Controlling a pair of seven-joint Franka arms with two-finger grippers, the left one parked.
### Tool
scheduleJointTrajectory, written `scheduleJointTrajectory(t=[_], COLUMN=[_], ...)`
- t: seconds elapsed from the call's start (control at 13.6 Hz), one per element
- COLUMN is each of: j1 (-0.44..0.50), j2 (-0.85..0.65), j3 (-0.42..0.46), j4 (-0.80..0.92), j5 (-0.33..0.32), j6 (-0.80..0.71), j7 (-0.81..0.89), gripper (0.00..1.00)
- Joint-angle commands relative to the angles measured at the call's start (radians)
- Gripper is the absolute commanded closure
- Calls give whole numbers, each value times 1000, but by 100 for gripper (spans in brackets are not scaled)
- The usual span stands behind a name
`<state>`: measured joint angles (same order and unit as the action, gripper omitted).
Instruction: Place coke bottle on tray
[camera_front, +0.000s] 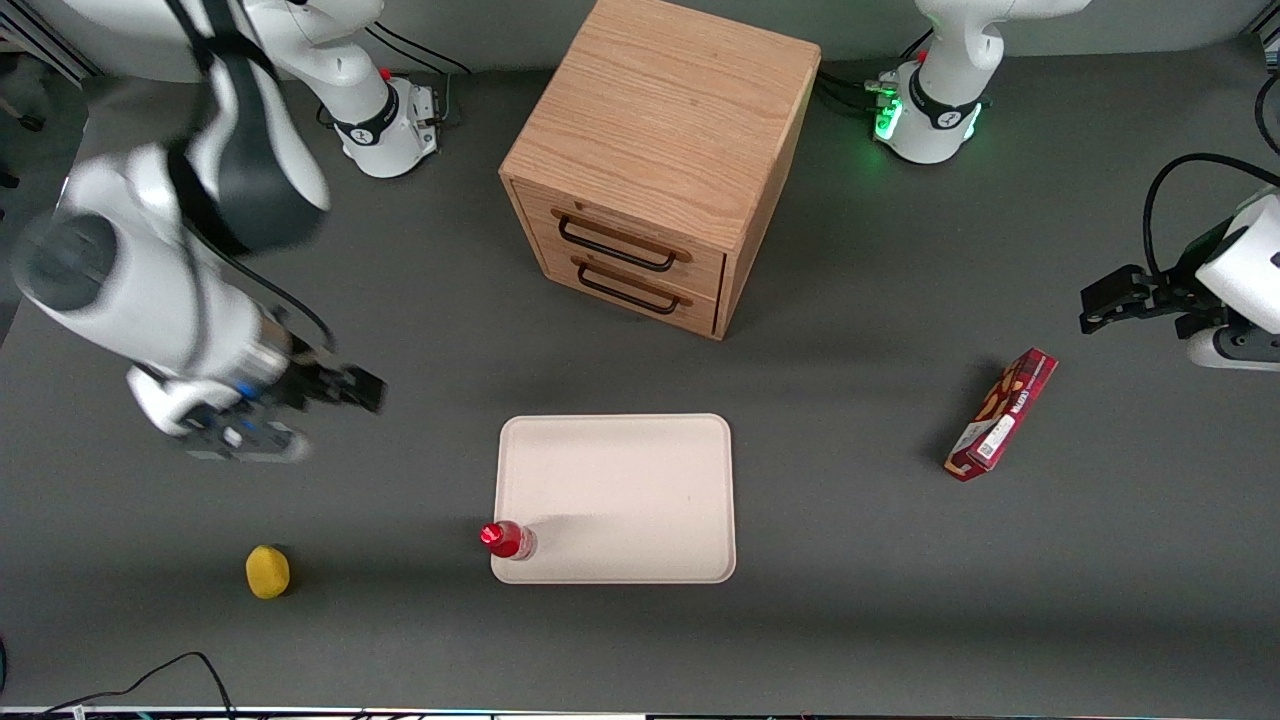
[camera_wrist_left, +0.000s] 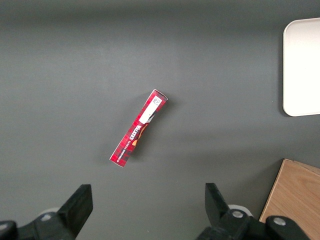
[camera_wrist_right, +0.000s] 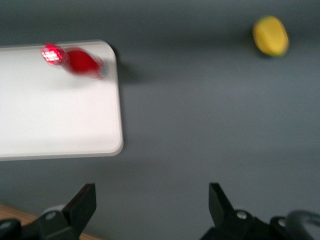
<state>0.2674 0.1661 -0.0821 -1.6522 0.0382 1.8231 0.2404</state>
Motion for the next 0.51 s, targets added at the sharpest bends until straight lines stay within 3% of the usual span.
scheduleJointTrajectory(t=[0.0, 0.44], j1=[-91, -165], j2=[-317, -326], j3=[13, 18], j4=[-325, -230], j5=[-1, -23], j6=[26, -109], j7=[-105, -142], gripper=[0, 0])
